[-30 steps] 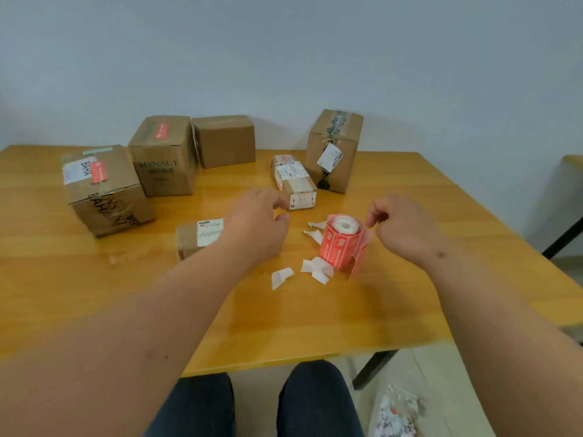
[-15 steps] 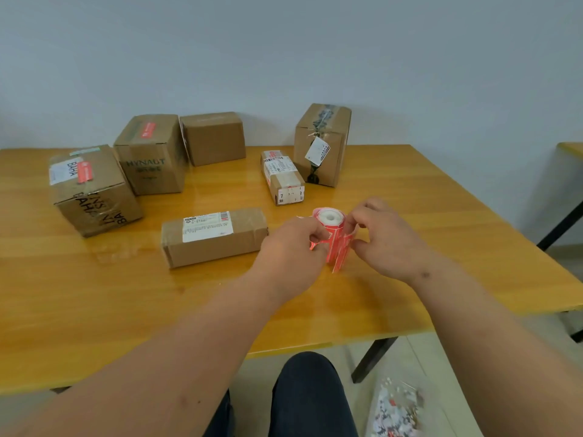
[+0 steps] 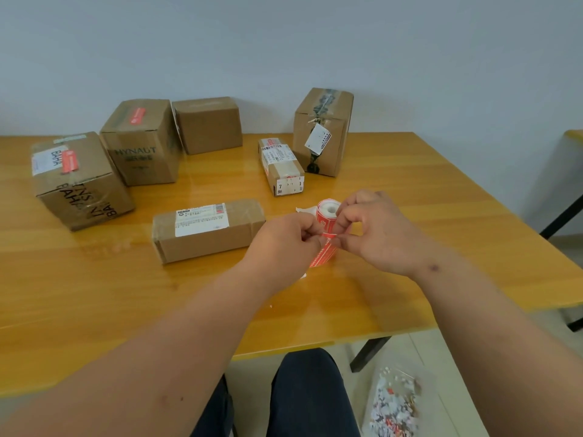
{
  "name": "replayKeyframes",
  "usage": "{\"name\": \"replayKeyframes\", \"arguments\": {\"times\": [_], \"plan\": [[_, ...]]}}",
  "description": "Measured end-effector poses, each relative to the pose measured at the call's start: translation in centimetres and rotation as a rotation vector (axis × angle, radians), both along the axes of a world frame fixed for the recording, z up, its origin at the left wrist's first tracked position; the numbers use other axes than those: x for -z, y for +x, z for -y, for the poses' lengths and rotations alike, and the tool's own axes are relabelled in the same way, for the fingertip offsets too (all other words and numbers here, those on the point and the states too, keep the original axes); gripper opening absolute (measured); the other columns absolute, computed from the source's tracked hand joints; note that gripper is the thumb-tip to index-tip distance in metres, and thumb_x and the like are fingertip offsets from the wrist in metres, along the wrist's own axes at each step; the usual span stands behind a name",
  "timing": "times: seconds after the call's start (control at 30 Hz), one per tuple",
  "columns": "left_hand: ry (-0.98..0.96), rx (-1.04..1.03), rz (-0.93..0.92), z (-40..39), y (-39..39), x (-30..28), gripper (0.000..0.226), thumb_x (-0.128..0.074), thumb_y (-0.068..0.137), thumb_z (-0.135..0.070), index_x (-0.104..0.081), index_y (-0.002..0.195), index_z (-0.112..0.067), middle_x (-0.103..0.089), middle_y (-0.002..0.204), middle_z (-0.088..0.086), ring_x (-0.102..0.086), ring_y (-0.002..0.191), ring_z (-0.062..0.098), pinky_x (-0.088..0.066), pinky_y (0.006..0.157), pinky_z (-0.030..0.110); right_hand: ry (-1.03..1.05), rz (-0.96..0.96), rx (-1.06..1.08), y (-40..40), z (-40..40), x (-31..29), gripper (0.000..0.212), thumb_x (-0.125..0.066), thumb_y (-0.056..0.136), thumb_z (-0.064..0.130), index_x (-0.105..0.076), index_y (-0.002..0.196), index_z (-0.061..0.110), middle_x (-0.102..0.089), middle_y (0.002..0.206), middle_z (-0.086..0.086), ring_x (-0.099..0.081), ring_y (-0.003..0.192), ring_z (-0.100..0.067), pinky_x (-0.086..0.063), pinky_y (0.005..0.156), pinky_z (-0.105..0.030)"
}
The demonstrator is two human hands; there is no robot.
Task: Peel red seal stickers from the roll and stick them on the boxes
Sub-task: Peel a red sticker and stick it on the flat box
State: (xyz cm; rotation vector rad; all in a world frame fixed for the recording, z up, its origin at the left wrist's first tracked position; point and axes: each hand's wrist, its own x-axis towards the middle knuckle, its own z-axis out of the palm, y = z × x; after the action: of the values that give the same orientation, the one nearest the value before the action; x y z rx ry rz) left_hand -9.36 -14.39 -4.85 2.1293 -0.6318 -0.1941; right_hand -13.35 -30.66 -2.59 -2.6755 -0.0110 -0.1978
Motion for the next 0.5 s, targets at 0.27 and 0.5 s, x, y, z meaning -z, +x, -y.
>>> {"name": "replayKeyframes", "arguments": {"times": [0.27, 0.5], "plan": [[0.038, 0.057, -0.030, -0.7, 0.5, -0.1, 0.017, -0.063, 0.092, -0.032, -0.065, 0.084, -0.017, -0.052, 0.062, -0.009, -0.042, 0.050, 0.001, -0.036, 0.047, 0.010, -0.063, 0.000, -0.063, 0.2, -1.2, -0.5, 0.024, -0.076, 0.078, 0.029, -0.056, 0.069, 0.036, -0.052, 0.103, 0.012, -0.033, 0.108, -0.012, -0.031, 0.100, -0.038], [0.040, 0.046, -0.017, -1.1, 0.6, -0.2, 0.016, -0.057, 0.096, -0.023, -0.067, 0.088, -0.015, -0.053, 0.067, -0.005, -0.041, 0.054, 0.004, -0.033, 0.047, 0.011, -0.099, -0.016, -0.070, 0.2, -1.3, -0.7, 0.020, -0.078, 0.077, 0.031, -0.059, 0.073, 0.037, -0.054, 0.106, 0.015, -0.032, 0.109, -0.009, -0.025, 0.096, -0.034]]}}
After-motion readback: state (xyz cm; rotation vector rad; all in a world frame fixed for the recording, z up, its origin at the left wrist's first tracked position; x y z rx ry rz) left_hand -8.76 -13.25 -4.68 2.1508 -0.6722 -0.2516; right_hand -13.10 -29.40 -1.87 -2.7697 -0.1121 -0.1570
